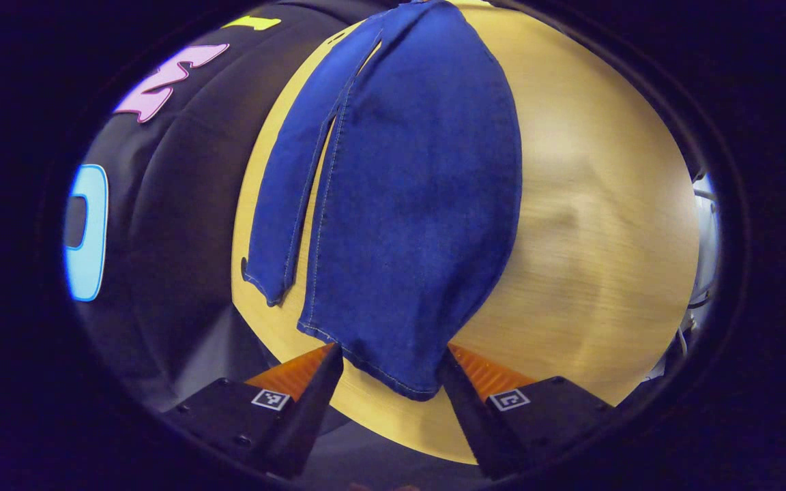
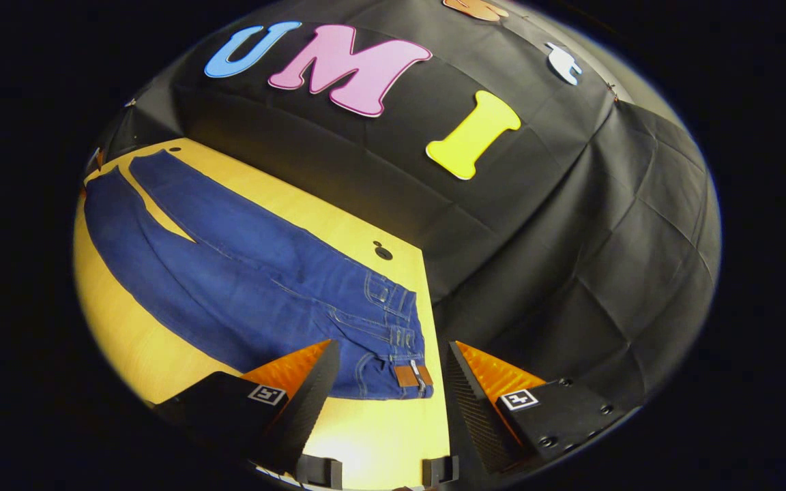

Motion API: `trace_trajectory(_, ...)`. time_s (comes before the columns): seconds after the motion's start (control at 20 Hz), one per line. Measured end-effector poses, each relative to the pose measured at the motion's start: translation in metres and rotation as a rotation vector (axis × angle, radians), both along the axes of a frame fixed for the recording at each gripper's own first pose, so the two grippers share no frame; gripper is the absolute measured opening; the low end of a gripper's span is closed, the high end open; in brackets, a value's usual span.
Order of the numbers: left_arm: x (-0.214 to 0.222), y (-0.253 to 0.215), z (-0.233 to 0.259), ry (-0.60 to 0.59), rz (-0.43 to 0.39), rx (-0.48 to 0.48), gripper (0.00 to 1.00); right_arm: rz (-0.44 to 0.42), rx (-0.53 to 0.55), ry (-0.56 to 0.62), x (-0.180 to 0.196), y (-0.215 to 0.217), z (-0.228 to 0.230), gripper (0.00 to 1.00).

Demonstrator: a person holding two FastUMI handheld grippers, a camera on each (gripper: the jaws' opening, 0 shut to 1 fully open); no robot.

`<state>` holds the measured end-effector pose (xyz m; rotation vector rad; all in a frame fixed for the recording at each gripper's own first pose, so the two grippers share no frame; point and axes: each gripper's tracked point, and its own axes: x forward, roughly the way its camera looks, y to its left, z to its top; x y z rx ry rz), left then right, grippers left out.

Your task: Grasp the waist and the cuffs of the jeans and fold them to make the two legs overlap; first hold the waist and fold one-third of the jeans toward the cuffs, then hold the cuffs and fold the remaining one-third in the same direction to finish folding.

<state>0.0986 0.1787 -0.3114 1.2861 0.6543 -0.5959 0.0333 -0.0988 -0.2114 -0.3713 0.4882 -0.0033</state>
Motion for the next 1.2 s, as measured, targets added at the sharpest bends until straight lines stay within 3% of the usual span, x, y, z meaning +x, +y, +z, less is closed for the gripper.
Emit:
trace_trajectory(0.05, 0.004, -0.003, -0.003, 0.025, -0.007, 0.005, 0.77, -0.004, -0.008, 0.004, -0.001, -0.003, -0.001, 0.98)
trace_trajectory(0.1, 0.004, -0.005, -0.009, 0.057, -0.003, 0.008, 0.73, -0.007, -0.022, 0.003, -0.001, -0.007, -0.002, 0.98)
trace_trajectory(0.2, 0.006, -0.008, -0.013, 0.062, -0.003, 0.009, 0.39, -0.004, -0.053, -0.008, 0.002, -0.016, -0.002, 0.98)
trace_trajectory(0.25, 0.005, -0.007, -0.015, 0.066, 0.015, 0.003, 0.36, 0.009, -0.089, -0.016, 0.005, -0.021, -0.001, 0.98)
trace_trajectory(0.3, 0.002, -0.009, -0.015, 0.064, 0.030, -0.004, 0.26, 0.034, -0.145, -0.030, 0.009, -0.028, 0.002, 0.97)
trace_trajectory(0.35, 0.004, -0.011, -0.016, 0.057, 0.041, -0.005, 0.27, 0.070, -0.212, -0.045, 0.013, -0.034, 0.005, 0.97)
trace_trajectory(0.4, 0.003, -0.010, -0.015, 0.054, 0.047, -0.010, 0.12, 0.113, -0.284, -0.056, 0.018, -0.041, 0.007, 0.97)
trace_trajectory(0.65, 0.003, -0.012, -0.013, 0.049, 0.082, -0.049, 0.06, 0.344, -0.507, -0.046, 0.035, -0.053, -0.014, 0.96)
trace_trajectory(0.85, 0.004, -0.012, -0.012, 0.084, 0.101, -0.048, 0.06, 0.557, -0.718, 0.045, 0.041, -0.067, -0.061, 0.96)
trace_trajectory(1.0, 0.004, -0.011, -0.013, 0.085, 0.084, -0.032, 0.06, 0.699, -0.791, 0.157, 0.031, -0.069, -0.107, 0.96)
trace_trajectory(1.2, 0.004, -0.012, -0.013, 0.082, 0.107, -0.053, 0.06, 0.819, -0.852, 0.253, 0.030, -0.057, -0.152, 0.96)
